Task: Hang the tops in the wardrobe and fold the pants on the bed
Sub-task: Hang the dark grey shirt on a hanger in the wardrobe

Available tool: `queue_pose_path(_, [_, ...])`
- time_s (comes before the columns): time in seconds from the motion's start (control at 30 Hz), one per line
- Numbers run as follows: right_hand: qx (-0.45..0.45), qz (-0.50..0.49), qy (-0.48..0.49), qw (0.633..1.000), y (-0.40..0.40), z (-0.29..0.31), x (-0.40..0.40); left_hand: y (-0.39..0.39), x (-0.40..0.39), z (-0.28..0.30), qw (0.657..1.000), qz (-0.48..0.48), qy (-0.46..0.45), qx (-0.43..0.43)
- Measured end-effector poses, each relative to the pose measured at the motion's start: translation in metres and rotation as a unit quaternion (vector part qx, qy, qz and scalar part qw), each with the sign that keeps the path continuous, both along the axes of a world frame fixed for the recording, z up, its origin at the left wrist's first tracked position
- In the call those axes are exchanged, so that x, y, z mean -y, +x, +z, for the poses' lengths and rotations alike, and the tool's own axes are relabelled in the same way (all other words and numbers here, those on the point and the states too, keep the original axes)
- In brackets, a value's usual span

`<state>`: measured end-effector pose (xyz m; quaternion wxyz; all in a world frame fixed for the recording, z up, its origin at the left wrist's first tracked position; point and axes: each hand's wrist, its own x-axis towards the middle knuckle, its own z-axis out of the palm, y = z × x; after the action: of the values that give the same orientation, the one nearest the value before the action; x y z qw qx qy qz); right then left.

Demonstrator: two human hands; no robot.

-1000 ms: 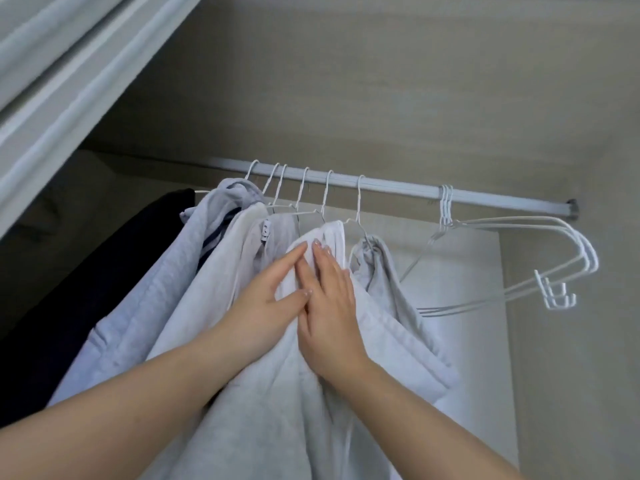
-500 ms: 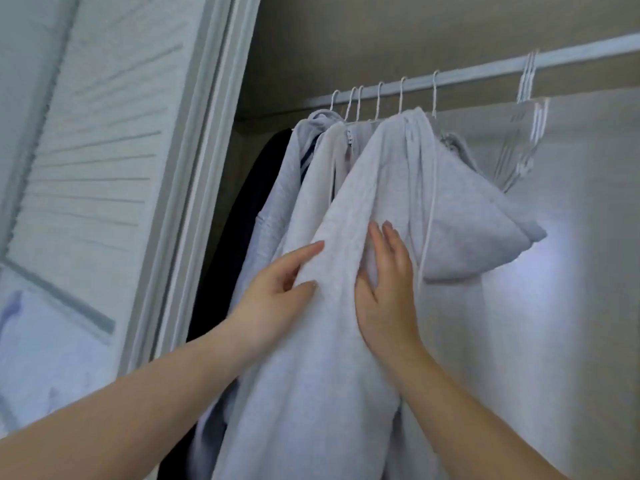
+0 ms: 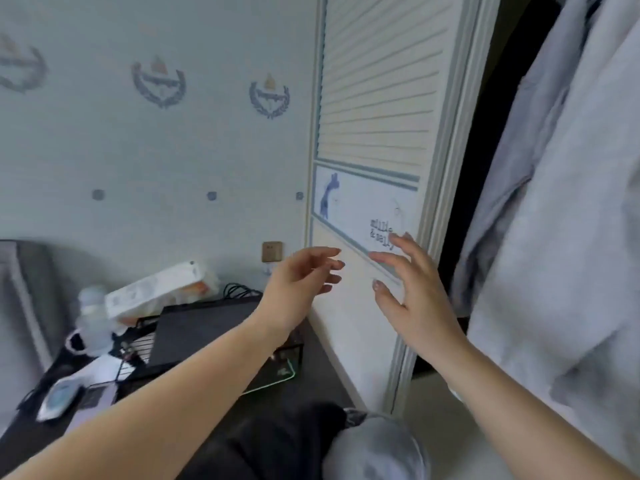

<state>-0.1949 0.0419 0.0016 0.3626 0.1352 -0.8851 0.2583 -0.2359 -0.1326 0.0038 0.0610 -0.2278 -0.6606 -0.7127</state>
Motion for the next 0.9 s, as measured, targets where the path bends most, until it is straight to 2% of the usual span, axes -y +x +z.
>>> queue_pose_path(0.23, [0.058,0.164,-0.007,0.985,0.029,-0.039,0.201,0.085,0.227,-0.055,0.986,0.160,-0.001,0.055])
queue_pose_path(0.43, [0.160,0.344,0.025,0.925,0.094,-0.095,0.411,0.217,0.426,-0.116,0.939,0.313,-0.018,0.143])
queue_pose_path(0.5, [0.192,0.393,0.052,0.898,0.120,-0.113,0.468,0.264,0.480,-0.138,0.915,0.365,-0.015,0.174])
queue_pose_path(0.67, [0.274,0.519,0.117,0.801,0.189,-0.166,0.601,0.400,0.593,-0.195,0.821,0.500,-0.024,0.275])
queue_pose_path(0.83, [0.339,0.603,0.219,0.689,0.251,-0.212,0.696,0.526,0.645,-0.241,0.719,0.600,0.038,0.348])
queue_pose_path(0.9, [0.351,0.619,0.244,0.659,0.268,-0.227,0.722,0.563,0.653,-0.255,0.675,0.637,0.062,0.366])
